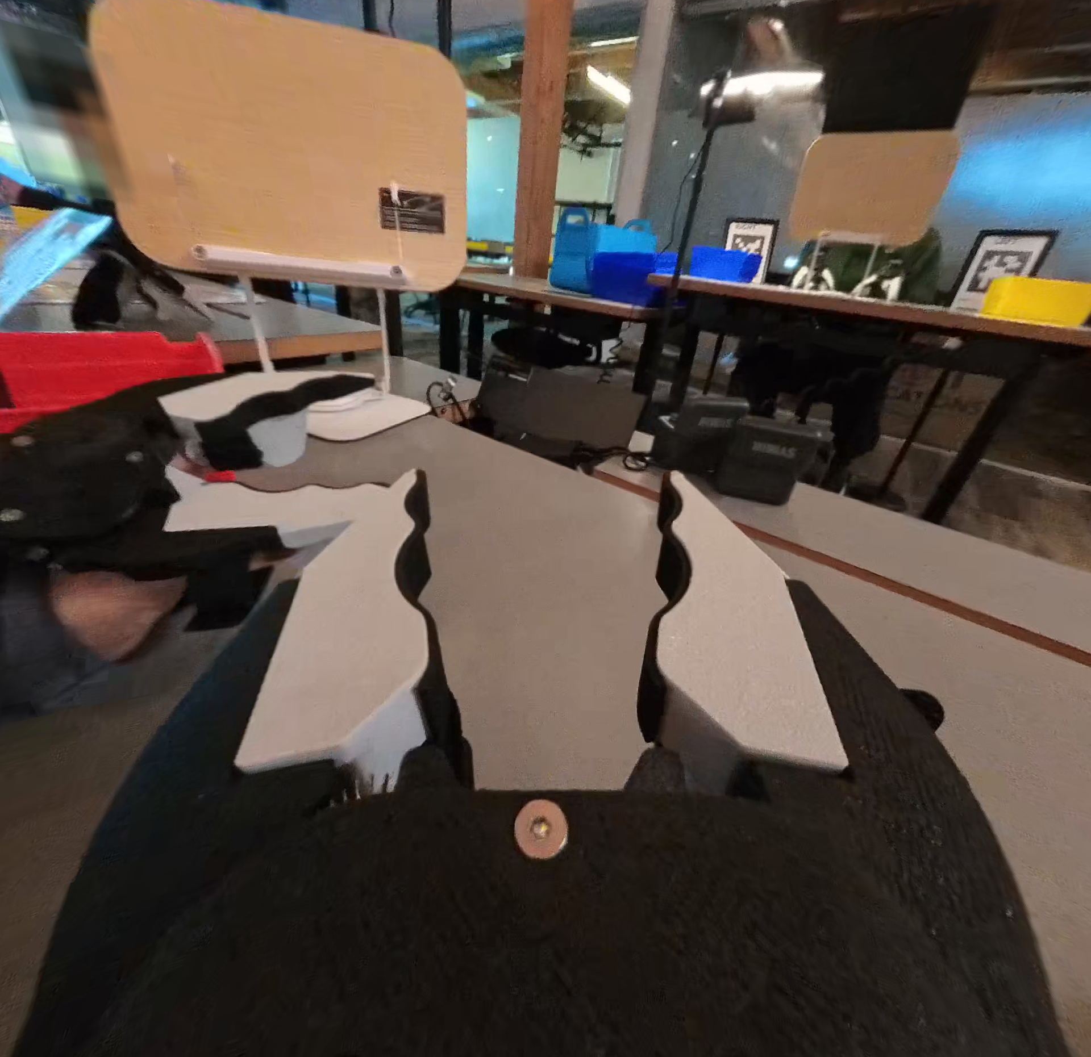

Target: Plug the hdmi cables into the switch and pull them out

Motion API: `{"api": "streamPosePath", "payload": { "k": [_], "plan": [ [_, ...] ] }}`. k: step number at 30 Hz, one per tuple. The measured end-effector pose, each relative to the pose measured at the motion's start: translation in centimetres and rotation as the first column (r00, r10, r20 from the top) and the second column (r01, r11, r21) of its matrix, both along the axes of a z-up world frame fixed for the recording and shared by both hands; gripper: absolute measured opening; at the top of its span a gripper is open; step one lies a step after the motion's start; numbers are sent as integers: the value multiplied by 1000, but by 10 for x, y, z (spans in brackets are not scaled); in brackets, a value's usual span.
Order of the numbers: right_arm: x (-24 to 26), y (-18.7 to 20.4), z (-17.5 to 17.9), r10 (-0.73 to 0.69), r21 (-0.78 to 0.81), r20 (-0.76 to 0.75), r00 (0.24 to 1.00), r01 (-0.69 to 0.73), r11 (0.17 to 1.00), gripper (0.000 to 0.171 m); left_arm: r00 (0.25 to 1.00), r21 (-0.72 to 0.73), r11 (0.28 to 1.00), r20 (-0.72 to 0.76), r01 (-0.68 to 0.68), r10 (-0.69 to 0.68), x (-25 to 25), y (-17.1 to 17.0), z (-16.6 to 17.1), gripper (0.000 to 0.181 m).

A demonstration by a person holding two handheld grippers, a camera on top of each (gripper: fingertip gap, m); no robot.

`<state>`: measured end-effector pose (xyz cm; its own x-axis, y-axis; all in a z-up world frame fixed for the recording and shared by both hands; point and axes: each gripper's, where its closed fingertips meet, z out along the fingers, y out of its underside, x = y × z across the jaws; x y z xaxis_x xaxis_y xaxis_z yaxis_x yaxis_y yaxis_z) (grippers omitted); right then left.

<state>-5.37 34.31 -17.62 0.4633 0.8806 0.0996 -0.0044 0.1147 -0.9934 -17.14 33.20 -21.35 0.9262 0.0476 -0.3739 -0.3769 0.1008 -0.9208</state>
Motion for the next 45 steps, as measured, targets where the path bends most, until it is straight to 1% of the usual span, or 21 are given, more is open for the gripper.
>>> {"api": "streamPosePath", "payload": {
  "k": [3, 6, 7, 8, 12, 17, 21, 27, 29, 31, 32, 34, 36, 38, 39, 40, 41, 43, 45],
  "plan": [
    [-15, 21, -21, -71, 106, -13, 997, 72, 992, 74, 997, -5, 1000, 81, 19, -18, -7, 1, -1, 90],
    [-16, 22, -24, -63, 169, -35, 997, 68, 983, 65, 988, 22, 997, 130, 77, -79, 0, -5, 4, 89],
    [-15, 23, -27, -60, 174, -41, 997, 66, 983, 60, 986, 20, 995, 131, 102, -103, 5, -6, 5, 89],
    [-14, 24, -29, -47, 159, -35, 998, 52, 986, 59, 984, 16, 992, 127, 125, -126, 11, -7, 4, 89],
    [-10, 26, -27, -18, 127, -77, 997, 28, 991, 58, 984, -8, 986, 51, 169, -168, 31, -5, 0, 90],
    [-15, 25, -32, 5, 124, -46, 999, 1, 992, 57, 979, -4, 979, 0, 202, -202, 42, -6, 0, 89],
    [-18, 21, -33, 18, 155, -23, 1000, -14, 988, 56, 979, -20, 979, 16, 205, -204, 41, -4, -3, 89],
    [-19, 19, -35, 23, 144, -10, 1000, -21, 989, 56, 975, -34, 976, 67, 213, -211, 39, -2, -4, 90],
    [-16, 21, -36, 1, 149, 7, 1000, -2, 989, 56, 977, -43, 978, 64, 205, -202, 38, -2, -4, 91],
    [-7, 22, -32, -62, 163, 18, 998, 58, 985, 56, 981, -54, 980, 50, 190, -187, 37, -5, 0, 94],
    [0, 19, -26, -93, 171, 15, 996, 89, 981, 56, 982, -58, 981, 31, 188, -186, 39, -9, 6, 96],
    [22, 12, -3, -152, 193, 14, 988, 146, 970, 56, 991, -69, 988, 9, 136, -136, 35, -22, 25, 96],
    [57, 9, 25, -237, 206, 37, 971, 224, 952, 55, 994, -170, 981, 69, 91, -81, 33, -42, 38, 104],
    [101, 13, 57, -326, 236, 60, 944, 304, 923, 54, 992, -276, 957, 115, 87, -56, 35, -71, 45, 112],
    [128, 21, 70, -396, 239, 97, 913, 365, 900, 56, 990, -298, 949, 121, 101, -68, 38, -87, 52, 115],
    [160, 31, 80, -476, 230, 138, 868, 440, 868, 62, 992, -312, 946, 114, 89, -56, 34, -105, 58, 115],
    [193, 39, 85, -542, 204, 179, 821, 508, 837, 62, 994, -337, 939, 101, 69, -37, 28, -122, 62, 115],
    [262, 53, 83, -655, 124, 237, 717, 647, 753, 66, 998, -395, 919, 58, -6, 32, 4, -156, 64, 116],
    [321, 64, 62, -701, 1, 307, 644, 736, 677, 65, 988, -458, 877, -27, -145, 149, -34, -189, 58, 116]
  ]
}}
